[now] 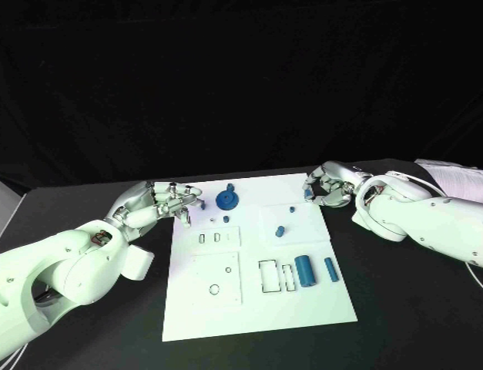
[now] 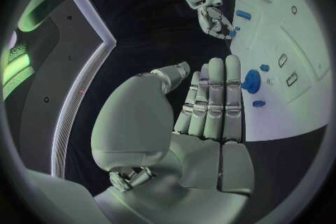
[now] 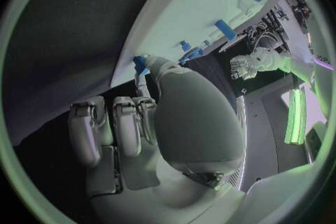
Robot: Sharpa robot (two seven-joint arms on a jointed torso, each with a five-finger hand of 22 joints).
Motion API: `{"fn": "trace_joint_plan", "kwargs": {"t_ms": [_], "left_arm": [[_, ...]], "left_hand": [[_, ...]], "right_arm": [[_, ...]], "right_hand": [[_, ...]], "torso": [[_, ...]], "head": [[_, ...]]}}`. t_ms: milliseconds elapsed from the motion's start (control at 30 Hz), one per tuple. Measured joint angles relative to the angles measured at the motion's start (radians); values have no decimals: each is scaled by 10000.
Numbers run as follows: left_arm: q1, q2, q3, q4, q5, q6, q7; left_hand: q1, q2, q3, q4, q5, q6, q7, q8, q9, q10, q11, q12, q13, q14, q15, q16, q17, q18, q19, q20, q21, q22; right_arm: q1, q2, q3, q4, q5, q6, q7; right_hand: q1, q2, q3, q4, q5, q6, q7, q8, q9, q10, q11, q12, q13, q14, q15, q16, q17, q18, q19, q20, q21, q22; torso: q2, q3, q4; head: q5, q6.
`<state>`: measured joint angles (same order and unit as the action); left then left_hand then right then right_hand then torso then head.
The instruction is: Assemble the parts on the task board
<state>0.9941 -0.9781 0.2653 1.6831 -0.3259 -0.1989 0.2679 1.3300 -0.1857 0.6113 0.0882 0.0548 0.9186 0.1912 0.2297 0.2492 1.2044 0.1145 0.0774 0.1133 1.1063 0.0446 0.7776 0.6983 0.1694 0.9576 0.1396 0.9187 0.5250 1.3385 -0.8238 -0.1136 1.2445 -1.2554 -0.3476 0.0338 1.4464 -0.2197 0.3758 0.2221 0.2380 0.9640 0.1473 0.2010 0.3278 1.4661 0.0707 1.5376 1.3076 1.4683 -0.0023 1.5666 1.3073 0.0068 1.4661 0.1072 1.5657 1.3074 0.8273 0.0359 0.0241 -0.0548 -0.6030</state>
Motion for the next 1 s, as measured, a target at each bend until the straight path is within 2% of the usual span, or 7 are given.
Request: {"fn": "trace_joint_plan", "kwargs": {"t_ms": [167,600,667,800,867,1000], "left_arm": [[0,0,0,-7,0,0,-6],[0,-9,0,-14,-2,1,-22],[0,-9,0,-16,-2,1,-25],[0,-11,0,-17,-2,1,-29],[0,-13,0,-18,-2,1,-31],[0,-16,0,-18,-3,1,-34]], "left_hand": [[0,0,0,0,0,0,0,0,-1,-2,2,0,0,0,0,0,0,0,0,0,0,0],[0,0,0,0,0,0,0,0,-2,-35,35,0,-1,-1,0,0,0,0,0,0,0,8],[0,0,0,0,0,0,0,-37,-2,-35,35,0,-1,-1,0,-1,0,0,0,0,0,8],[0,0,0,0,0,0,0,-37,-3,-35,35,0,-1,0,1,-1,0,1,0,0,0,7],[0,0,0,0,0,0,0,-37,-3,-35,35,0,-2,-1,1,-1,0,0,0,0,0,7],[0,0,0,0,0,0,0,-37,-3,-35,35,0,-2,-1,1,-1,0,0,0,0,0,7]], "right_arm": [[0,35,0,-53,-8,4,-20],[0,93,-2,-128,-107,-27,-95],[0,97,-2,-128,-122,-38,-102],[0,104,-2,-104,-142,-95,-105],[0,107,-2,-77,-154,-150,-105],[0,110,-2,-5,-207,-295,-87]], "right_hand": [[0,0,0,0,0,0,0,0,0,0,0,0,0,0,0,0,0,0,0,-72,0,-1],[0,0,84,-27,0,48,-48,0,20,-1,0,0,-2,-36,-35,0,8,1,0,-72,-1,-2],[-2,2,109,-47,0,75,-71,80,32,-2,-3,0,-2,-36,-35,0,8,0,0,-71,-1,4],[-14,204,333,-97,-4,286,-139,200,72,13,-95,-1,-2,-24,-96,0,7,1,0,-143,-1,7],[-1,242,430,-155,-7,391,-175,287,109,-5,-172,-1,-3,-19,-160,0,7,1,0,-143,-1,7],[-13,306,556,-222,-57,466,-219,439,158,2,-180,-1,-3,-18,-162,0,7,1,1,-215,-3,7]], "torso": [[0,0,6],[-1,-1,5],[-2,-2,6],[-5,-4,6],[-6,-3,2],[-6,-2,0]], "head": [[1,-6],[24,-15],[27,-15],[27,-11],[26,-2],[26,9]]}}
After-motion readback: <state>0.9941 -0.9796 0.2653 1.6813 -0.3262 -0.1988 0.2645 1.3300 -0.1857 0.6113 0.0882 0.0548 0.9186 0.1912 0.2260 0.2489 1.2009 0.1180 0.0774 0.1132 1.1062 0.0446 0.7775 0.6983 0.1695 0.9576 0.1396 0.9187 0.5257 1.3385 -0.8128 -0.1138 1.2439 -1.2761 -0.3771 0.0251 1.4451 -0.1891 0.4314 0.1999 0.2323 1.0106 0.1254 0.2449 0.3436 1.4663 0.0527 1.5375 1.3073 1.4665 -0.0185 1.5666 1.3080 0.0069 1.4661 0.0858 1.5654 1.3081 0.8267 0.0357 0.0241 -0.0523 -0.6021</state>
